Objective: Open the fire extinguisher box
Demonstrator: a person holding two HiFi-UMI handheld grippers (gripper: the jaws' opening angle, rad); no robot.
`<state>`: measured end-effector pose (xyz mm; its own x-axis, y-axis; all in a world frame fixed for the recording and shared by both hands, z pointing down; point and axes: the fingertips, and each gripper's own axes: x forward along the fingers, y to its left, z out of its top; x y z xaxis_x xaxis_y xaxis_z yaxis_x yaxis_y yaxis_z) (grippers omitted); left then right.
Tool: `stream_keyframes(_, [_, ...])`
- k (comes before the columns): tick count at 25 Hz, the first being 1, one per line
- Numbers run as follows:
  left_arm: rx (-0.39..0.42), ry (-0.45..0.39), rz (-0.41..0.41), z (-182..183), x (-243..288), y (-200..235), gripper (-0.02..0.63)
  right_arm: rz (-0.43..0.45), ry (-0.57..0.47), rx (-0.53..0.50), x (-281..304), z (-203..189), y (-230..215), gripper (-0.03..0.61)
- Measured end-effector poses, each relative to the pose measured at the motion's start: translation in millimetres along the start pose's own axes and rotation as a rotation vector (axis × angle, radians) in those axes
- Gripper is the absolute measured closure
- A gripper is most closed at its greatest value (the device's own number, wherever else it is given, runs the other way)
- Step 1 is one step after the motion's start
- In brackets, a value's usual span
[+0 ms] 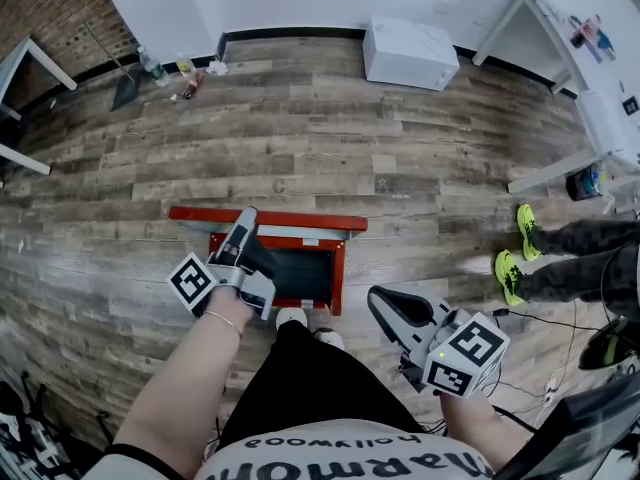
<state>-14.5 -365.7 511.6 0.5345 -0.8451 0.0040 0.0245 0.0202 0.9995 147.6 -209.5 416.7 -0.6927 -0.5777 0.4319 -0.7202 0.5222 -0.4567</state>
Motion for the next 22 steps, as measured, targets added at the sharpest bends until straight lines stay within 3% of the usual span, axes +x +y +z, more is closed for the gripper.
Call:
stream_keyframes(9, [-0.066, 0.031, 0.081, 15, 37, 11, 0.483, -0.071, 0.003, 0.002, 16, 17, 3, 0.569])
stream_keyframes(15, [-0.007, 0.102, 0.175, 26, 61, 25, 0.485, -0.130, 0.002, -0.001, 25, 30, -1, 0.569])
stream_keyframes(17, [0.002, 0.109, 0.177, 32, 70, 23, 0.589, -0.142, -0.011, 0.001, 29, 37, -2, 0.569])
stream_keyframes(22, [-0.028, 0.098, 0.204, 41, 86, 32, 0.589, -0.145, -0.029, -0.016, 37, 52, -11, 0.569])
